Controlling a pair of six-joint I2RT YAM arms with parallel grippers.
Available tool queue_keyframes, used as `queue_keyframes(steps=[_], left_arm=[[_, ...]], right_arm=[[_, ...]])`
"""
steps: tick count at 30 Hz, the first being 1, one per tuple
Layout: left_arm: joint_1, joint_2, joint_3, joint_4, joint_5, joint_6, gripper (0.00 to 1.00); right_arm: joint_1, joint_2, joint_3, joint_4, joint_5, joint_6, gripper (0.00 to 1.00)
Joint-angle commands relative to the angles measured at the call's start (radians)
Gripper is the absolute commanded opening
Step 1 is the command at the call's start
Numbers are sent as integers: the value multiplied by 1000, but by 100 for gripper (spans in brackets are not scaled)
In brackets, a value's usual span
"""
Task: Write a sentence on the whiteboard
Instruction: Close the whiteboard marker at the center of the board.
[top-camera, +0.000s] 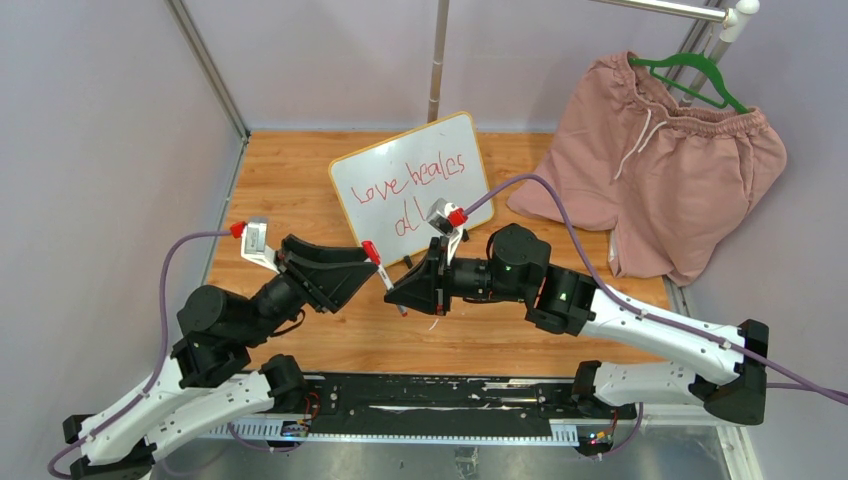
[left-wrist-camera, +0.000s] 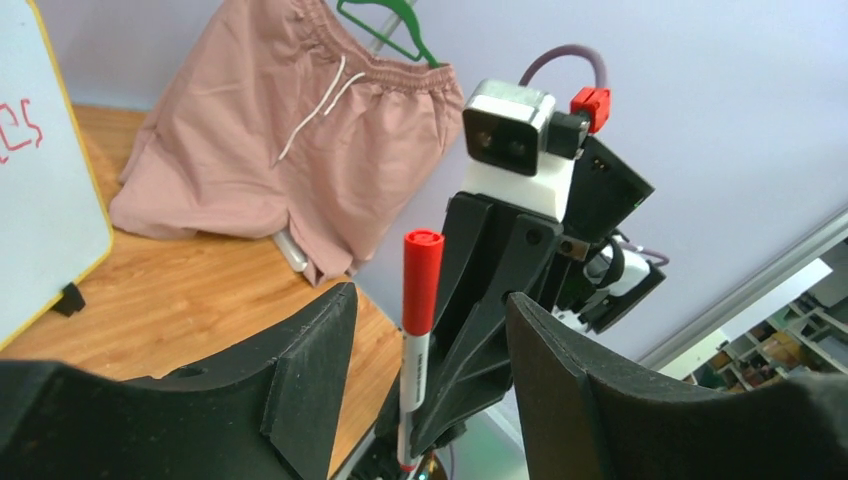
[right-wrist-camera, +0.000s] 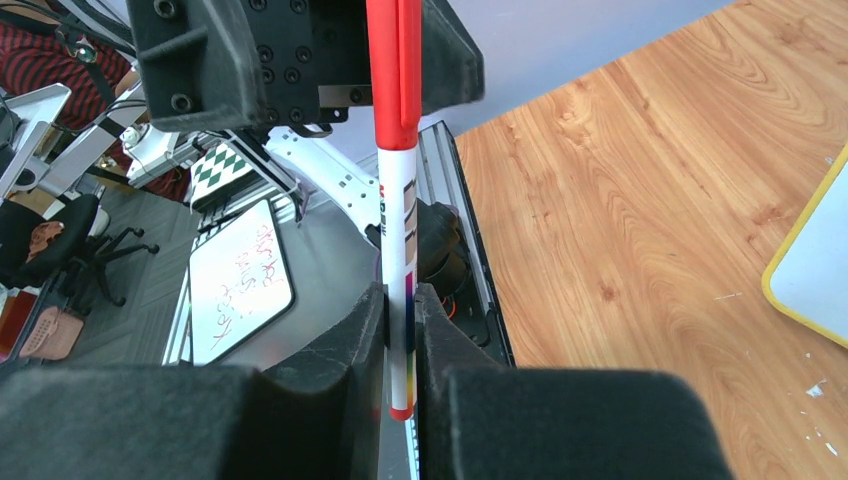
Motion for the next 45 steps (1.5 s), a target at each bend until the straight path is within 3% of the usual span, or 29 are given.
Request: queue_keyframes(steps=[1, 4, 6, 14, 17, 21, 23, 27, 30, 31, 37, 42, 44, 45], left_arm=[[-5, -1, 28, 45, -26, 10, 57], [-4, 0, 13, 64, -27, -6, 44], [-5, 1, 4, 72, -22, -8, 42], [-5, 40, 14, 49, -11, -9, 54], [-5, 53, 17, 43, -5, -10, 54], [-5, 45, 8, 57, -16, -11, 33], [-4, 42, 4, 60, -21, -6, 27], [-5, 38, -5, 51, -27, -5, 2], [-5, 31, -22, 57, -34, -15, 0], [-5, 29, -28, 59, -34, -16, 0], [-5, 31, -44, 65, -32, -29, 0], [-5, 33, -53, 77, -21, -44, 0], [-5, 35, -58, 82, -16, -47, 0], [-5, 36, -62, 85, -16, -48, 0]], right_arm=[[10, -23, -12, 18, 1, -6, 0], [10, -23, -15, 19, -3, -8, 0], [10, -23, -15, 19, -4, -7, 0], [14, -11, -2, 6, -25, -16, 0], [17, -11, 0, 4, -29, -20, 0], [18, -12, 1, -5, -29, -23, 0], [18, -15, -3, -9, -30, -25, 0], [18, -26, -12, -9, -14, -24, 1], [18, -37, -15, 10, 24, -14, 30], [18, -37, -13, 15, 40, -12, 35], [17, -16, -4, 57, 97, 9, 48], [18, 22, 27, 48, 94, 10, 43], [16, 30, 33, 41, 100, 15, 36], [13, 35, 41, 23, 106, 21, 26]])
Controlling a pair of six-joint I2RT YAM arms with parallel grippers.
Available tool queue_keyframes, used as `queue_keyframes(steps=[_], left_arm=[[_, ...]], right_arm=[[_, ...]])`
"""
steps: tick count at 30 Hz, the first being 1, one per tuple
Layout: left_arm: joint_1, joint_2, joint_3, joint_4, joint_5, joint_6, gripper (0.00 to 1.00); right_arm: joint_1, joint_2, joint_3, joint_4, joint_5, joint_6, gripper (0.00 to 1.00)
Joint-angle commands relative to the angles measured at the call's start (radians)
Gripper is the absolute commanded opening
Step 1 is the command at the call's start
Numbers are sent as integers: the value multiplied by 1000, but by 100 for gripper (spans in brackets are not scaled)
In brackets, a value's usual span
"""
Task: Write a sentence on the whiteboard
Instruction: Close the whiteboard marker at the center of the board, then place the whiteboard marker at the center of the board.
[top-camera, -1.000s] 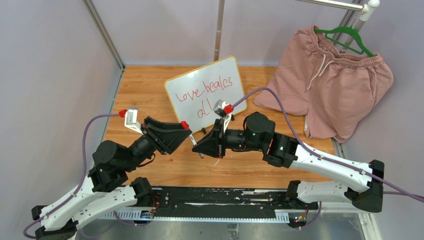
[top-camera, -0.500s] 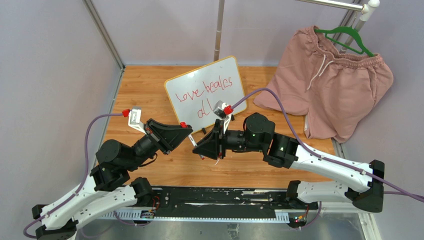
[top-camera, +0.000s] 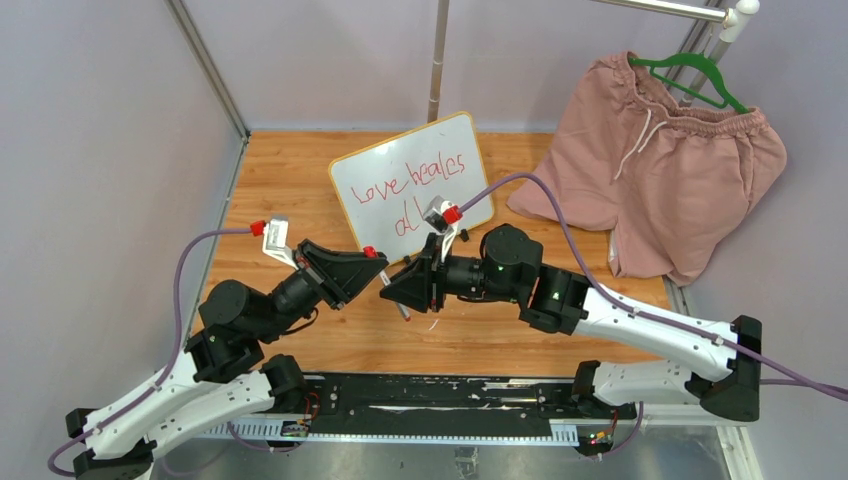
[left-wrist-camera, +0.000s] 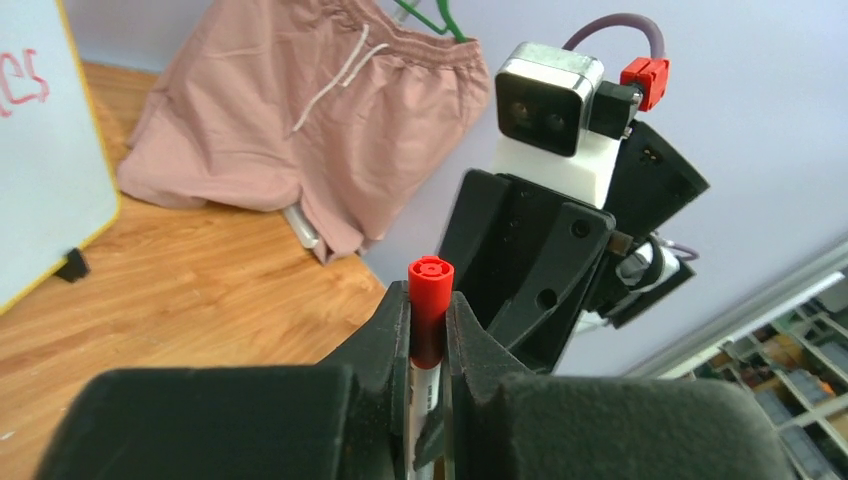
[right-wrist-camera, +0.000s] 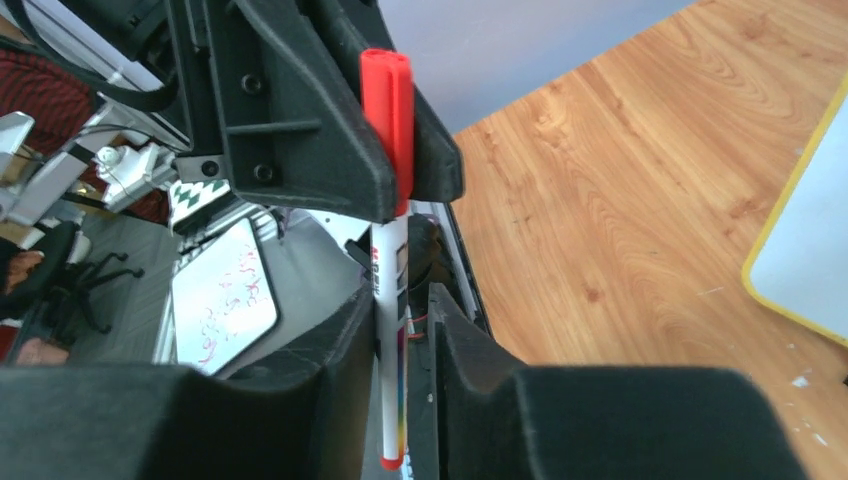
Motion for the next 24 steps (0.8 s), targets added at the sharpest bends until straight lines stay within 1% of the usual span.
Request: queue_keyframes(steps=[1, 2, 3, 4, 6, 7, 11, 14, 17, 21, 24], left_arm=[[-5, -3, -25, 45, 1, -14, 0], [-5, 0, -29, 43, -4, -17, 0], [-5, 1, -32, 40, -7, -17, 5], [-4, 1, -32, 30, -11, -18, 19], [-4, -4, -31, -1, -31, -11, 49], [-4, -11, -30, -13, -46, -7, 60], [-5, -22, -24, -149, -136, 17, 98], [-4, -38, -20, -225, -209, 35, 100], [-5, -59, -6, -299, -282, 91, 100], [-5, -41, 61, -450, -391, 221, 100], [-3, -9, 104, -512, -448, 310, 100]], right_arm=[[3, 22, 52, -16, 30, 17, 15], [2, 25, 56, -33, 29, 14, 7], [1, 18, 50, -41, 33, 10, 2], [1, 5, 39, -44, 40, 6, 0], [-3, -28, 18, -71, 61, -9, 0], [-4, -46, 8, -96, 80, -22, 0], [-12, -132, -33, -230, 169, -60, 0], [-13, -200, -55, -328, 272, -86, 0], [-14, -252, -56, -448, 405, -105, 0], [-13, -314, -55, -605, 587, -105, 0], [-14, -363, -66, -690, 703, -93, 0]])
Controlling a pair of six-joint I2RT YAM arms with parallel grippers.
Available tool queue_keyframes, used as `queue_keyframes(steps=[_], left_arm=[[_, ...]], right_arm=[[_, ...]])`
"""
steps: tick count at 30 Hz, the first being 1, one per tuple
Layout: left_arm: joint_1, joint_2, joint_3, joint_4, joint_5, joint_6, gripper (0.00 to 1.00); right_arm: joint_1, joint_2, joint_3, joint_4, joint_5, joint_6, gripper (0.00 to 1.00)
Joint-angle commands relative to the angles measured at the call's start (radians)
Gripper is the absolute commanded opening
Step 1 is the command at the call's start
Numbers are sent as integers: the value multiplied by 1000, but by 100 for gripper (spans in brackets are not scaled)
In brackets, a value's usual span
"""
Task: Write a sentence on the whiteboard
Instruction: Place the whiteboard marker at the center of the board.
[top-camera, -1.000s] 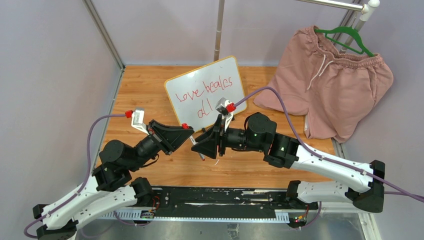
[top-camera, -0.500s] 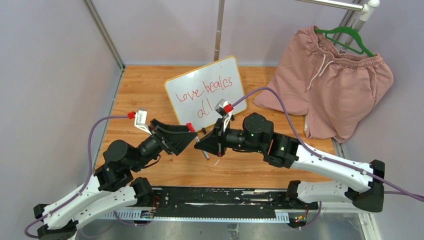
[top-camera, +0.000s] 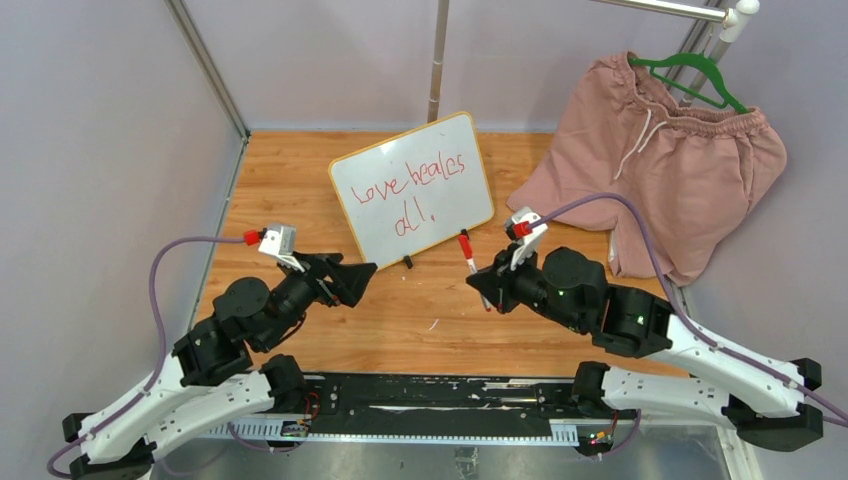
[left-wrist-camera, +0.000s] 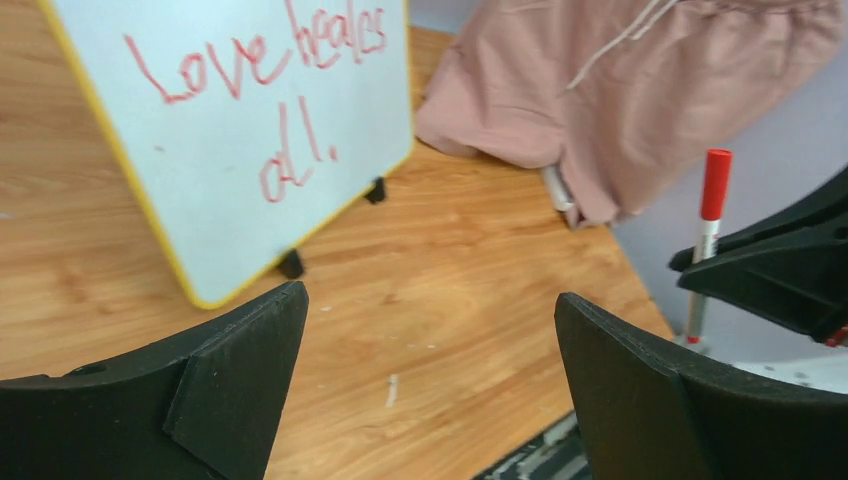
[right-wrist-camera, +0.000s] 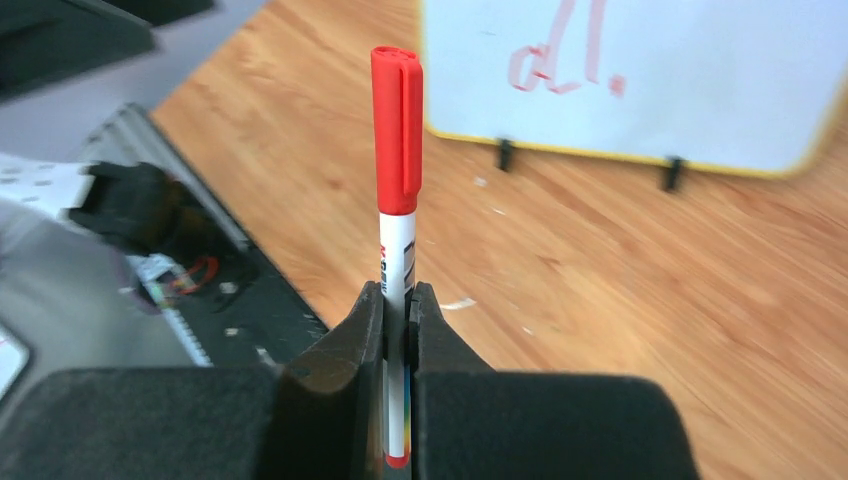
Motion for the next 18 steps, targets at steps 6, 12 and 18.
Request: queue_keyframes(steps=[6, 12, 18], left_arm=[[-4, 93, 74, -118, -215, 264, 100], [-5, 163, 6, -30, -240, 333, 100], [-3, 184, -37, -6, -261, 351, 100]], right_arm=[[-10, -97, -16, -325, 350, -8, 0], [-20, -59, -44, -411, 423, 16, 0], [-178, 7, -112, -315, 317, 17, 0]])
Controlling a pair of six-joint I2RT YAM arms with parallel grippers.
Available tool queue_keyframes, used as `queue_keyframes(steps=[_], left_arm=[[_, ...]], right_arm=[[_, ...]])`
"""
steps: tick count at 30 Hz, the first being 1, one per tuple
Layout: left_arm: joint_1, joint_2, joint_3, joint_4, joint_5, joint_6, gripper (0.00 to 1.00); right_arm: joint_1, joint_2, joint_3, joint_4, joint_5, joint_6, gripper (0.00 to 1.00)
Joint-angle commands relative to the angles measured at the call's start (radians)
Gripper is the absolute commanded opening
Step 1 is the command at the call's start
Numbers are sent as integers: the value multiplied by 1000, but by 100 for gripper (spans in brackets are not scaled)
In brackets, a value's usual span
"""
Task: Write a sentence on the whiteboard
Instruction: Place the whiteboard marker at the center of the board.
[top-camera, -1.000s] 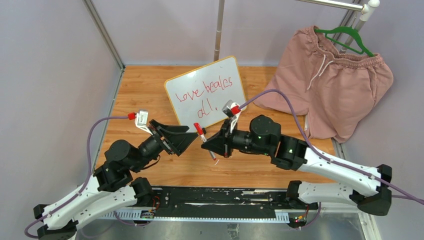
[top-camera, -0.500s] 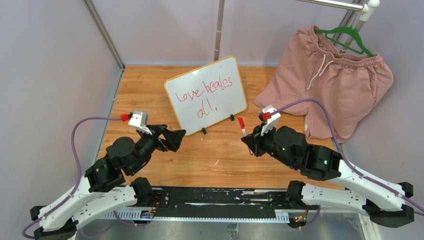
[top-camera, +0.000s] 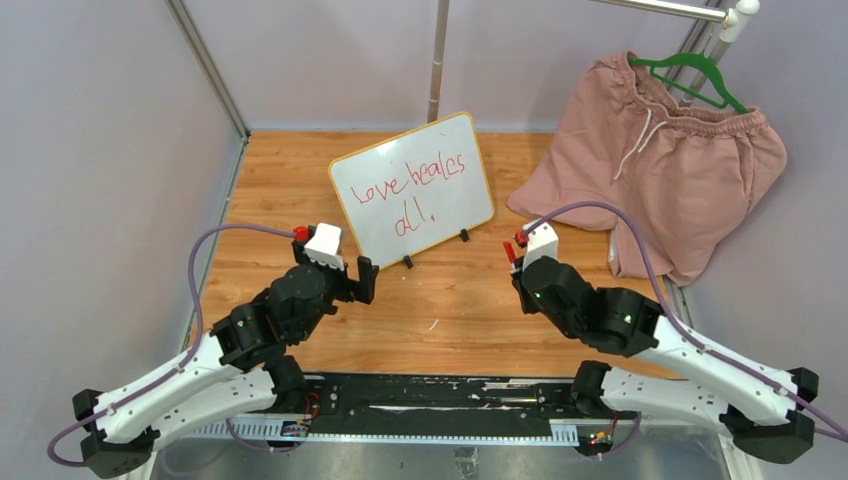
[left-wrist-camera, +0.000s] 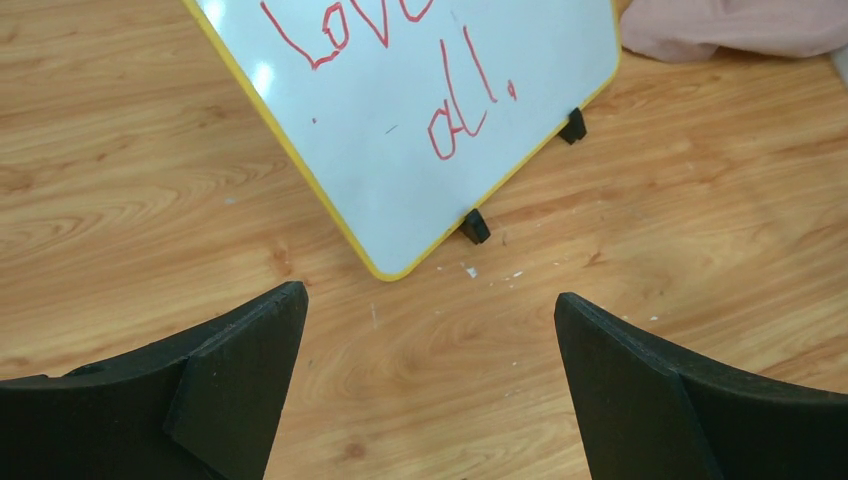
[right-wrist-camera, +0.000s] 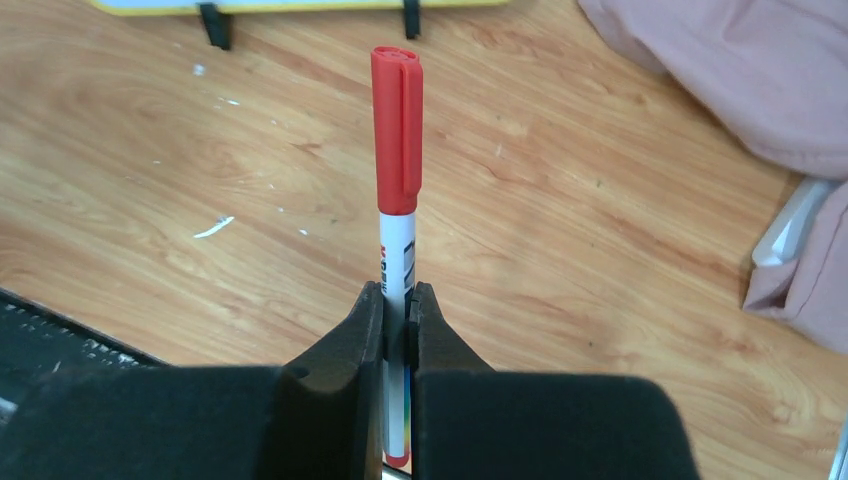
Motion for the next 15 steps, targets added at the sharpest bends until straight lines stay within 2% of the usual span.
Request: queue_keyframes(steps=[1, 4, 7, 11, 15], left_arm=[[-3, 1, -8, 45, -50, 39, 100], [-3, -20, -8, 35, -51, 36, 100], [-3, -66, -1, 1, -51, 36, 100], [-3, -123, 65, -56, -64, 104, 99], [-3, -175, 40, -26, -108, 182, 100]], right_arm=[[-159, 62, -46, 41, -91, 24, 0], [-354, 116, -70, 60, -180, 91, 0], [-490, 136, -132, 138, -318, 122, 0], [-539, 251, -136, 150, -364, 106, 0], [-539, 380, -112, 153, -393, 87, 0]])
